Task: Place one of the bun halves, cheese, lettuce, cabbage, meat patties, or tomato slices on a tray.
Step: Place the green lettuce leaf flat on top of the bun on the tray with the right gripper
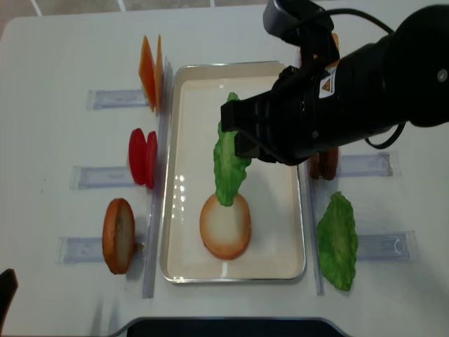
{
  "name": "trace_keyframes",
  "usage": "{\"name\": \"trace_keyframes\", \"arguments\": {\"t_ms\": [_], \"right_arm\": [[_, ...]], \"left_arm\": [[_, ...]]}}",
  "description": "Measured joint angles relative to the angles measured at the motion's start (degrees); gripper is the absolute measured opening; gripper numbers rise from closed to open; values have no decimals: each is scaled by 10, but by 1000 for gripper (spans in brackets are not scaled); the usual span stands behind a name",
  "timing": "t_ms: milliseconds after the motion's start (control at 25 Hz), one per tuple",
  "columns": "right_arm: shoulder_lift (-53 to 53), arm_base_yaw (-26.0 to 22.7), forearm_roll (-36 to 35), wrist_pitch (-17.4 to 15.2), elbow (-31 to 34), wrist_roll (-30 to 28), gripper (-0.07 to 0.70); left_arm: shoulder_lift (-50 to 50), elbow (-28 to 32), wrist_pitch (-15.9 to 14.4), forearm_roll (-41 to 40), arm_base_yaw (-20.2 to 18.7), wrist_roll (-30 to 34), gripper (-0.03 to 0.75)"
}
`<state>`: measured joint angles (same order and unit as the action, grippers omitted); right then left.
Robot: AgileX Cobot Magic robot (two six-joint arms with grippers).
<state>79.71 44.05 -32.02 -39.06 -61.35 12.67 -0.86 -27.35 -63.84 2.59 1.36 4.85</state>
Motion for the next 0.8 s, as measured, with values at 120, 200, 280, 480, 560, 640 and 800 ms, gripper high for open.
{"name": "trace_keyframes", "arguments": {"t_ms": [120, 200, 280, 480, 560, 640, 800], "right_arm": [[3, 0, -60, 35, 32, -42, 30], [8, 0, -102, 48, 45, -75, 30], [20, 0, -139, 53, 49, -106, 30], [72, 2, -279, 54, 49, -237, 30], [89, 7, -313, 52, 49, -274, 30], [107, 11, -339, 48, 49, -303, 30], [139, 12, -359, 52, 49, -334, 30]], "left_arm": [[0, 0, 0, 0, 0, 0, 219], [0, 0, 0, 0, 0, 0, 219], [0, 0, 0, 0, 0, 0, 219], [0, 0, 0, 0, 0, 0, 219], [0, 0, 0, 0, 0, 0, 219], [0, 0, 0, 0, 0, 0, 219], [0, 0, 0, 0, 0, 0, 219]]}}
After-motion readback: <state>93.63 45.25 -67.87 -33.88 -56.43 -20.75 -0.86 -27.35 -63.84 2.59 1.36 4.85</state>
